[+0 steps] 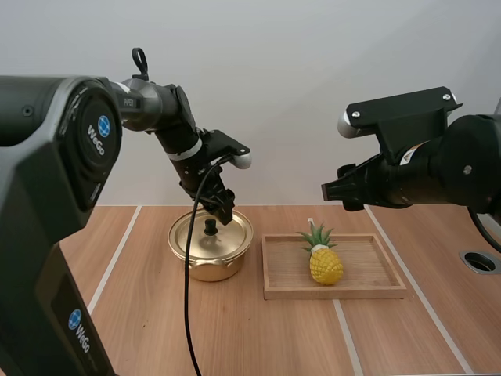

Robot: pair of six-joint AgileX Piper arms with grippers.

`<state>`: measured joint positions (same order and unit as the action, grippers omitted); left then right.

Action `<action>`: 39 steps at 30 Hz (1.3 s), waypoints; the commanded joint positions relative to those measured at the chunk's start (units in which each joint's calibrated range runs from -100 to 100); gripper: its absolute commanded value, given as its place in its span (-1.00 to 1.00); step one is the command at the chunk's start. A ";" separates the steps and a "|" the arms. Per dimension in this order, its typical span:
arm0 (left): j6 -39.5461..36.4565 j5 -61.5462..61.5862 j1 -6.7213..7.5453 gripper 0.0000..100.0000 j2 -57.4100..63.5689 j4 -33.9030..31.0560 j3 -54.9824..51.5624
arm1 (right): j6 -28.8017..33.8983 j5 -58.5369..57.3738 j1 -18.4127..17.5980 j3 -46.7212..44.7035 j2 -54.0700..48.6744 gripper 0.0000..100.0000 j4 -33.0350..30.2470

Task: Open the pot, put the pineapple inside, and close it

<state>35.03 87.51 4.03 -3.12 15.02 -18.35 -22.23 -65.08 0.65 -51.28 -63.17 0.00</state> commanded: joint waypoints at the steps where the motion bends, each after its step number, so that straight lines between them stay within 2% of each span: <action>1: -0.75 2.46 0.19 1.00 -0.33 -0.97 0.62 | -0.53 0.28 -0.15 0.63 -0.15 1.00 0.00; 12: -1.08 7.22 0.19 1.00 -4.29 -1.16 0.62 | -0.53 1.05 -0.15 0.63 -0.15 1.00 0.00; 21: -0.88 6.43 0.19 0.96 -4.29 -2.21 0.62 | -1.34 1.02 -0.15 0.63 -0.15 1.00 0.00; 22: -0.88 5.73 0.19 0.85 -4.29 -2.23 0.62 | -2.02 1.02 -0.15 0.63 -0.15 1.00 0.00; 24: -0.88 4.97 0.19 0.43 -4.29 -2.23 0.62 | -2.53 1.02 -0.15 0.63 -0.15 1.00 0.00; 26: -1.10 4.80 0.19 -0.18 -4.29 -2.13 0.62 | -2.53 1.02 -0.15 0.63 -0.15 1.00 0.00; 28: -2.52 3.74 0.19 -1.00 -4.29 -2.13 0.62 | -2.63 1.02 -0.15 0.63 -0.15 1.00 0.00; 39: -3.14 3.80 0.19 -1.00 -1.29 -3.68 4.00 | -2.65 1.02 -0.15 0.63 -0.15 1.00 0.75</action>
<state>32.78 90.73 4.03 -6.98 11.14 -16.61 -24.46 -65.08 0.65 -51.28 -63.17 0.43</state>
